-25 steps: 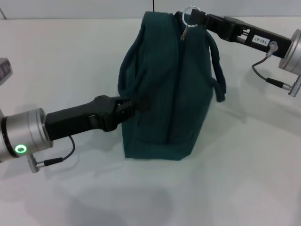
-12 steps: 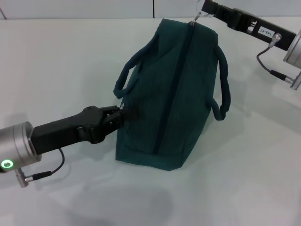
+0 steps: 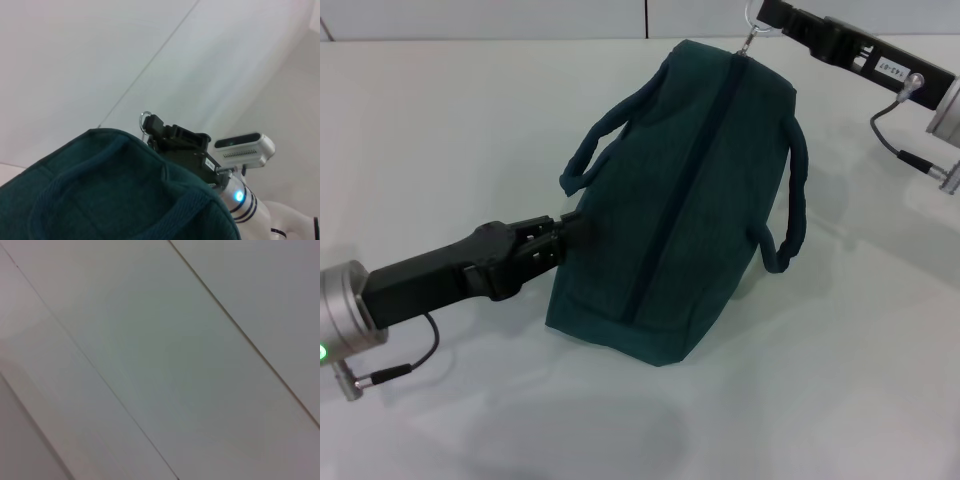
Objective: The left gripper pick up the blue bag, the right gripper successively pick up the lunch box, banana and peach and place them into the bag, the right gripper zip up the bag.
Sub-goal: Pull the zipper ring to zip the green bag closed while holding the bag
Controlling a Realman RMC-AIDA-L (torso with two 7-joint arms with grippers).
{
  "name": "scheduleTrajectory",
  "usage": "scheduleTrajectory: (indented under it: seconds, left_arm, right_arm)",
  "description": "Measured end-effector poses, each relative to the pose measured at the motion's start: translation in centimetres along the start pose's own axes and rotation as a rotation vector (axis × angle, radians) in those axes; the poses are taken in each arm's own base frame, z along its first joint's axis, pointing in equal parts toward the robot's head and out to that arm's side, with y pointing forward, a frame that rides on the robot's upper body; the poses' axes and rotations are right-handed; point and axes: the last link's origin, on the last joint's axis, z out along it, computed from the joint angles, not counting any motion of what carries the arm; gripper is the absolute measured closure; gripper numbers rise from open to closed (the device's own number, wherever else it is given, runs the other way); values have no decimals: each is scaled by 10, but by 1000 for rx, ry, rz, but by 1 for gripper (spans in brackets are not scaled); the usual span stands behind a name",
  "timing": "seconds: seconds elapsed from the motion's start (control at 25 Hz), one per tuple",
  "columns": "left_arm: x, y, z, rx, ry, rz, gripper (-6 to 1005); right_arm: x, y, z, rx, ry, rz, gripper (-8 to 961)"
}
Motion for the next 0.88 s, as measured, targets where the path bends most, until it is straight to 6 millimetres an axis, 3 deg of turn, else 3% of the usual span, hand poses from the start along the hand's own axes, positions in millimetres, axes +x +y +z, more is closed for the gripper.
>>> scheduleTrajectory:
  seconds: [0.2, 0.52, 0.68, 0.88]
  left_arm:
    - [10, -3, -7, 13, 20, 3, 762]
    - [54, -18, -27, 118, 204, -21, 578]
    - [77, -26, -7, 99, 124, -95, 412]
    - [104, -33, 42, 68, -83, -217, 221]
  right_arm:
    - [-1, 3, -2, -24, -9, 2, 901]
    - [-1, 4, -5, -31, -12, -1, 899]
    - [0, 5, -6, -34, -15, -11, 898]
    - [1, 4, -10, -31, -24, -16, 897]
